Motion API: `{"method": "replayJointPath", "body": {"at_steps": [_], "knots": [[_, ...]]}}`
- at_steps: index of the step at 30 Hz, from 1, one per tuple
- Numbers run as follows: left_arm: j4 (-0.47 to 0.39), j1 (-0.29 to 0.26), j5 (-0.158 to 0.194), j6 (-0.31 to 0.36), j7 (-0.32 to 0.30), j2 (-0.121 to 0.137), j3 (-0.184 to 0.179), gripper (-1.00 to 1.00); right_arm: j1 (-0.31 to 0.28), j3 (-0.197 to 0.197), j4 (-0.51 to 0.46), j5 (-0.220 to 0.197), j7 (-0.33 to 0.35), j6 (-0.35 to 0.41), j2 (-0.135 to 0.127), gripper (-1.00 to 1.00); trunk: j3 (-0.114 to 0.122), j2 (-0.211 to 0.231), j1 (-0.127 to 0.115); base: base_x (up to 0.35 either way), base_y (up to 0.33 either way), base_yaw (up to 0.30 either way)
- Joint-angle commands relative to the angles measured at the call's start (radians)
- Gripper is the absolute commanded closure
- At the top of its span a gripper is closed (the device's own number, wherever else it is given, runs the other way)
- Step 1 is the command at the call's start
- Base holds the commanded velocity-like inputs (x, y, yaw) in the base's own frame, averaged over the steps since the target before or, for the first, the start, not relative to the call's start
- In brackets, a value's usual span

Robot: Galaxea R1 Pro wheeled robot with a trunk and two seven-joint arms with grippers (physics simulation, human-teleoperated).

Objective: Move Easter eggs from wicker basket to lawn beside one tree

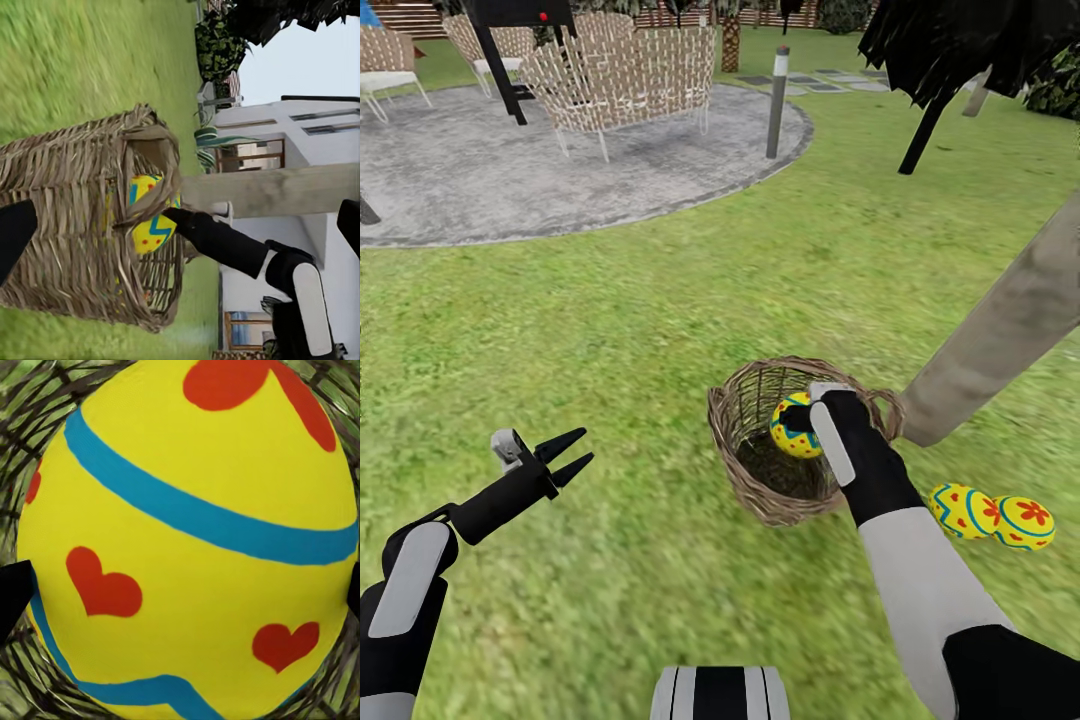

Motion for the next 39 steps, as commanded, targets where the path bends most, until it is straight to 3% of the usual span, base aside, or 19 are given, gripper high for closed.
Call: {"method": "replayJointPath", "body": {"at_steps": [1, 2, 4, 5, 13, 17, 19, 20, 24, 27, 29, 30, 32, 34, 39], "knots": [[0.000, 0.000, -0.001, 0.000, 0.000, 0.000, 0.000, -1.00, 0.001, 0.000, -0.012, -0.027, -0.001, 0.004, -0.001, 1.00, 0.004, 0.000, 0.000, 0.000, 0.000, 0.000], [0.000, 0.000, -0.001, 0.000, 0.000, 0.000, 0.000, -1.00, 0.003, 0.001, -0.025, -0.052, -0.001, 0.006, -0.011, 1.00, 0.008, 0.001, -0.001, 0.000, 0.000, 0.000], [0.000, 0.000, -0.001, 0.000, 0.000, 0.000, 0.000, -1.00, 0.037, 0.004, -0.125, -0.156, -0.001, 0.010, -0.068, 1.00, 0.016, 0.001, -0.002, 0.000, 0.000, 0.000], [0.000, 0.000, -0.001, 0.000, 0.000, 0.000, 0.000, -1.00, 0.049, 0.004, -0.155, -0.186, -0.001, 0.017, -0.079, 1.00, 0.019, 0.001, -0.002, 0.000, 0.000, 0.000], [0.000, 0.000, -0.001, -0.001, 0.001, 0.000, 0.000, -1.00, 0.072, 0.004, -0.230, -0.333, -0.001, 0.044, -0.136, 1.00, 0.050, 0.003, -0.006, 0.000, 0.000, 0.000], [0.000, 0.000, -0.001, -0.002, 0.001, 0.000, 0.000, -1.00, 0.089, 0.007, -0.258, -0.521, -0.001, 0.044, -0.201, 1.00, 0.066, 0.004, -0.008, 0.000, 0.000, 0.000], [0.000, 0.000, -0.001, -0.002, 0.002, 0.000, -0.001, -1.00, 0.107, 0.007, -0.274, -0.604, -0.001, 0.044, -0.216, 1.00, 0.074, 0.005, -0.008, -0.167, 0.000, 0.000], [0.000, 0.000, -0.001, -0.002, 0.002, 0.000, -0.001, -1.00, 0.115, 0.007, -0.279, -0.625, -0.001, 0.044, -0.219, 1.00, 0.077, 0.005, -0.009, -0.286, 0.000, 0.000], [0.000, 0.000, -0.001, -0.003, 0.001, 0.000, -0.001, -1.00, 0.146, 0.005, -0.330, -0.649, 0.000, 0.040, -0.220, 1.00, 0.089, 0.005, -0.010, -0.147, 0.000, 0.000], [0.000, 0.000, -0.001, -0.005, 0.000, 0.000, 0.000, -1.00, 0.169, 0.001, -0.341, -0.647, 0.173, 0.039, -0.228, 1.00, 0.089, 0.005, -0.010, -0.002, 0.000, 0.000], [0.000, 0.000, -0.001, -0.005, 0.000, 0.000, 0.000, -1.00, 0.184, -0.003, -0.341, -0.646, 0.310, 0.038, -0.259, 1.00, 0.089, 0.005, -0.010, 0.000, 0.000, 0.000], [0.000, 0.000, -0.001, -0.005, 0.000, 0.000, 0.000, -1.00, 0.190, -0.014, -0.341, -0.646, 0.351, 0.037, -0.270, 1.00, 0.089, 0.005, -0.010, 0.000, 0.000, 0.000], [0.000, 0.000, -0.001, -0.005, 0.001, 0.000, 0.000, -1.00, 0.206, -0.072, -0.341, -0.647, 0.447, 0.037, -0.278, 1.00, 0.089, 0.005, -0.010, 0.000, 0.000, 0.000], [0.000, 0.000, -0.001, -0.005, 0.001, 0.000, 0.000, -1.00, 0.227, -0.103, -0.340, -0.647, 0.584, 0.038, -0.280, 1.00, 0.089, 0.005, -0.010, 0.000, 0.000, 0.000], [0.000, 0.000, 0.001, -0.008, 0.000, 0.000, 0.003, -1.00, 0.268, -0.109, -0.334, -0.647, 0.753, 0.036, -0.280, 1.00, 0.089, 0.005, -0.010, 0.000, 0.000, 0.000]]}}
